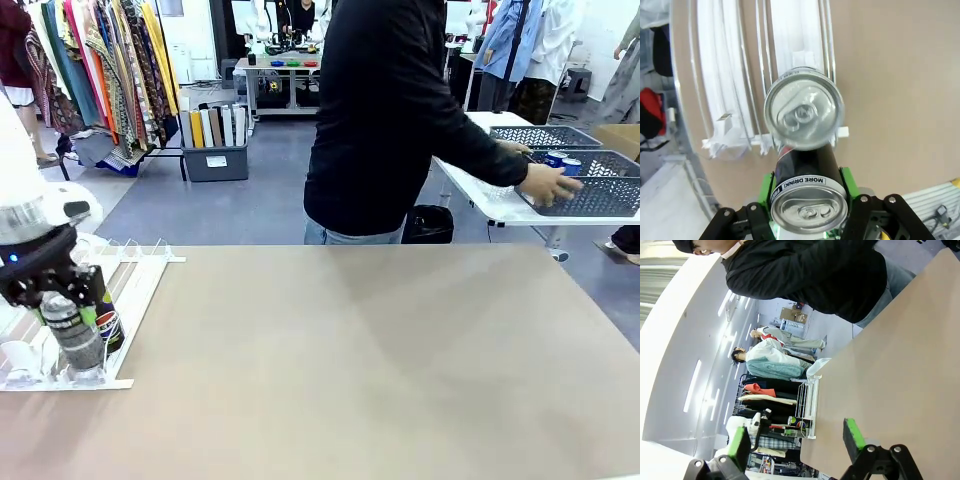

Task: Retrieve and store the cans from the dispenser.
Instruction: Pick up one can from the Automatic Can Dispenser and place it in the middle of the table.

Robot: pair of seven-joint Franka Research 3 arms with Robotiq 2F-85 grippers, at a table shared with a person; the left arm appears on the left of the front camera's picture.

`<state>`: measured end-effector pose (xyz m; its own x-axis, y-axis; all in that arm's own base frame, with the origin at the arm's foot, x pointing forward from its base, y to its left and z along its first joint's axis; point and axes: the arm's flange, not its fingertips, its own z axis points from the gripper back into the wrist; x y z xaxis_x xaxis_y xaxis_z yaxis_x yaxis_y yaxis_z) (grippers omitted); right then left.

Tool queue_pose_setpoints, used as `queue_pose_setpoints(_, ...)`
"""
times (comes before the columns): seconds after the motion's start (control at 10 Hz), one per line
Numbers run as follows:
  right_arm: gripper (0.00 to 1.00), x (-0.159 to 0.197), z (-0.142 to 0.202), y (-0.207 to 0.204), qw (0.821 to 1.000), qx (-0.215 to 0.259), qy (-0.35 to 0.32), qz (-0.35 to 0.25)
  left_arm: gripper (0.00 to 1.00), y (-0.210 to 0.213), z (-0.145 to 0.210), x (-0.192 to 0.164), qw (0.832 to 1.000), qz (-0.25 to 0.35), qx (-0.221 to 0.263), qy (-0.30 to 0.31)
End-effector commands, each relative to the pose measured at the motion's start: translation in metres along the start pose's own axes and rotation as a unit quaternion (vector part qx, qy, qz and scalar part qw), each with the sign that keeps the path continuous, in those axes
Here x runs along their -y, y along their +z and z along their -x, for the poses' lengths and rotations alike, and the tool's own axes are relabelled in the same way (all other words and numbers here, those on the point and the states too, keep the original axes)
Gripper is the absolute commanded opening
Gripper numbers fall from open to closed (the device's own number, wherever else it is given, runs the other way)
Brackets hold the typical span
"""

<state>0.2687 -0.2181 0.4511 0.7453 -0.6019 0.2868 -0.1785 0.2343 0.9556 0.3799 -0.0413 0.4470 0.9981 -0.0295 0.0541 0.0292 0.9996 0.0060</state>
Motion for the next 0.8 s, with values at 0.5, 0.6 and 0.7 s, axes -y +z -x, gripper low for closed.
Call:
queue_pose_setpoints(0.5,1.0,-0.002,-0.001,-0.001,1.0,0.005,0.003,-0.007,0.0,0.164,0.067,-0.002,0.992,0.053,0.118,-0.013)
queue_pose_setpoints(0.6,1.0,-0.002,-0.001,-0.001,1.0,0.005,0.003,-0.007,0.0,0.165,0.07,-0.009,0.991,0.063,0.118,-0.007)
queue_pose_setpoints(0.7,1.0,-0.002,-0.001,-0.001,1.0,0.005,0.003,-0.007,0.0,0.163,0.069,-0.015,0.991,0.078,0.112,-0.004)
